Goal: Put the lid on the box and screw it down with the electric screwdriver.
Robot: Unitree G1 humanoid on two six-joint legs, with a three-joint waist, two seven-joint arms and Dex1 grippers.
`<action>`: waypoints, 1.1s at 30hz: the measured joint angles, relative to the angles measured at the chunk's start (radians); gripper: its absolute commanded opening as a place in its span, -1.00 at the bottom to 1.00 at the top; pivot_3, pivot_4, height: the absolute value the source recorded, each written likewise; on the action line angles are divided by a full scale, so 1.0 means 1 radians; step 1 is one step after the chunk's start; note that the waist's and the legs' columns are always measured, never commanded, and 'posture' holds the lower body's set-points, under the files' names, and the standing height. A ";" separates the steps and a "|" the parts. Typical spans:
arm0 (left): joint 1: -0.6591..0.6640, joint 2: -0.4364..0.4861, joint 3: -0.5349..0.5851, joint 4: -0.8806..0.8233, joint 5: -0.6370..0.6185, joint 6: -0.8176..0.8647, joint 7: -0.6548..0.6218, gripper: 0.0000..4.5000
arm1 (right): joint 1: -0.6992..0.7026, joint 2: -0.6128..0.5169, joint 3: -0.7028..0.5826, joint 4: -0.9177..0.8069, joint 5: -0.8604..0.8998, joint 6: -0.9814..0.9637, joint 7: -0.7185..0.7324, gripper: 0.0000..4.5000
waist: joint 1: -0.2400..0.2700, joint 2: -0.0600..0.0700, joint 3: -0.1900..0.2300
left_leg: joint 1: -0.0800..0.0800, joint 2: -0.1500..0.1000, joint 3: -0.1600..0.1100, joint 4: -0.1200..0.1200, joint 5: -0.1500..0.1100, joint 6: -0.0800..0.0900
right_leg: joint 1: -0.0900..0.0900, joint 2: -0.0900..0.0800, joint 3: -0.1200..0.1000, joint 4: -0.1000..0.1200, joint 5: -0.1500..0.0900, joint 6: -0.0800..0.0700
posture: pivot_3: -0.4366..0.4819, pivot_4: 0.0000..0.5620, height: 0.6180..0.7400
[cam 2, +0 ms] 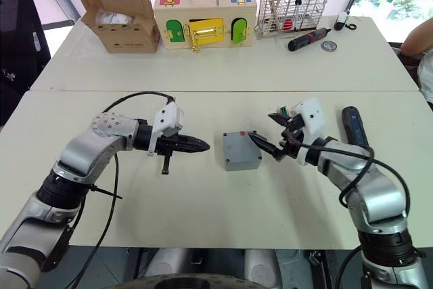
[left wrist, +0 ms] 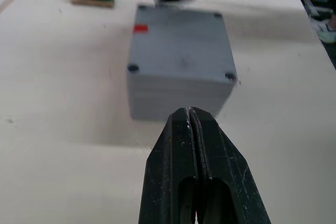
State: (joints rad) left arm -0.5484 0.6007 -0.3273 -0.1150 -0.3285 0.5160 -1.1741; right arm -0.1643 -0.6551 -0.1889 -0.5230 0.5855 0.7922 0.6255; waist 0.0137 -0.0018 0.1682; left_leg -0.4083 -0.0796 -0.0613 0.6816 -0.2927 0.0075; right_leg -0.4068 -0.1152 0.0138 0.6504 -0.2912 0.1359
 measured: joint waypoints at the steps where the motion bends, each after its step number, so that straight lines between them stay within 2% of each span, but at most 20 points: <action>1: 0.000 -0.003 -0.013 0.013 0.011 -0.017 -0.008 -1.00 | 0.010 -0.017 -0.029 -0.022 0.050 0.038 0.012 0.99 | 0.001 0.000 0.000 | 0.000 0.000 0.000 0.000 0.000 0.000 | 0.000 0.000 0.000 0.000 0.000 0.000 | -0.05 -0.47 0.95; 4: -0.008 -0.038 -0.035 0.080 0.044 -0.070 -0.017 -1.00 | 0.086 -0.088 -0.088 -0.071 0.182 0.156 0.052 0.99 | 0.003 0.000 0.000 | 0.000 -0.001 -0.001 0.000 0.000 0.001 | 0.001 -0.001 -0.001 -0.001 0.000 0.000 | -0.05 -0.47 0.95; 7: -0.022 -0.085 -0.059 0.146 0.088 -0.130 -0.013 -1.00 | 0.148 -0.117 -0.091 -0.105 0.253 0.225 0.067 0.99 | -0.001 0.000 0.000 | 0.000 -0.001 0.000 0.000 -0.001 0.001 | 0.001 -0.001 0.000 -0.001 0.000 0.000 | -0.05 -0.47 0.95; 11: -0.051 -0.125 -0.073 0.206 0.132 -0.198 -0.002 -1.00 | 0.154 -0.119 -0.109 -0.123 0.300 0.247 0.051 0.99 | -0.002 0.000 0.000 | 0.000 0.000 0.000 0.000 0.000 0.001 | 0.001 -0.001 0.000 0.000 0.000 0.000 | -0.05 -0.47 0.95; 13: -0.055 -0.125 -0.071 0.215 0.138 -0.204 -0.004 -1.00 | 0.149 -0.161 -0.173 -0.114 0.330 0.271 0.042 0.99 | -0.001 0.000 0.000 | 0.000 -0.001 0.000 0.000 -0.001 0.001 | 0.001 -0.001 0.000 -0.001 0.000 0.000 | -0.05 -0.47 0.95; 16: -0.055 -0.089 -0.048 0.217 0.134 -0.197 -0.022 -1.00 | 0.127 -0.278 -0.314 -0.044 0.343 0.295 0.051 0.99 | 0.001 0.000 0.000 | 0.000 -0.001 0.000 0.001 -0.001 0.001 | 0.001 -0.002 0.000 -0.001 0.000 0.000 | -0.05 -0.47 0.95; 17: -0.056 -0.075 -0.031 0.213 0.120 -0.187 -0.029 -1.00 | 0.127 -0.333 -0.336 -0.003 0.327 0.297 0.063 0.99 | 0.000 0.000 0.000 | 0.000 -0.001 0.000 0.001 -0.001 0.001 | 0.001 -0.002 -0.001 -0.001 0.000 0.000 | -0.05 -0.47 0.95; 19: -0.056 -0.031 0.026 0.157 0.057 -0.140 -0.067 -1.00 | 0.148 -0.517 -0.343 0.144 0.235 0.293 0.110 0.99 | 0.000 0.000 0.000 | 0.000 -0.001 0.001 0.001 -0.001 0.002 | 0.001 -0.002 -0.001 -0.001 0.000 0.000 | -0.05 -0.47 0.95; 21: -0.060 -0.004 0.078 0.099 0.006 -0.108 -0.092 -1.00 | 0.154 -0.597 -0.358 0.248 0.184 0.295 0.156 0.99 | -0.001 0.000 0.000 | 0.000 0.000 0.001 0.000 -0.001 0.002 | 0.001 -0.002 -0.001 -0.001 0.000 0.000 | -0.05 -0.47 0.95; 25: -0.086 -0.001 0.122 -0.026 -0.091 -0.039 -0.103 -1.00 | 0.098 -0.739 -0.265 0.410 0.160 0.331 0.278 0.99 | -0.004 0.001 0.000 | 0.000 0.000 0.002 0.000 -0.001 0.002 | 0.001 -0.002 0.000 -0.001 0.000 0.000 | -0.05 -0.47 0.95; 28: -0.090 -0.011 0.129 -0.105 -0.125 -0.018 -0.086 -1.00 | -0.044 -0.820 -0.110 0.552 0.125 0.352 0.339 0.99 | -0.007 0.001 0.000 | 0.000 0.001 0.002 0.001 -0.001 0.002 | 0.001 -0.002 0.000 -0.002 0.000 0.000 | -0.05 -0.47 0.95; 31: -0.088 -0.020 0.128 -0.151 -0.141 -0.001 -0.062 -1.00 | -0.147 -0.829 0.025 0.636 0.084 0.352 0.403 0.99 | -0.007 0.001 0.001 | 0.000 0.001 0.002 0.000 -0.001 0.002 | 0.001 -0.002 0.000 -0.003 0.000 0.000 | -0.05 -0.47 0.95; 33: -0.071 -0.031 0.125 -0.184 -0.142 0.002 -0.040 -1.00 | -0.303 -0.797 0.174 0.730 0.006 0.362 0.435 0.99 | -0.009 0.002 0.001 | 0.000 0.001 0.003 0.000 -0.001 0.002 | 0.000 -0.002 0.000 -0.003 0.000 0.000 | -0.05 -0.47 0.95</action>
State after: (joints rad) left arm -0.6192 0.5697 -0.2022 -0.2987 -0.4702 0.5182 -1.2141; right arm -0.4673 -1.4524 -0.0154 0.2067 0.5917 1.1545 1.0609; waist 0.0045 -0.0003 0.1689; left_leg -0.4086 -0.0789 -0.0580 0.6816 -0.2938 0.0091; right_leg -0.4065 -0.1170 0.0143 0.6475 -0.2913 0.1359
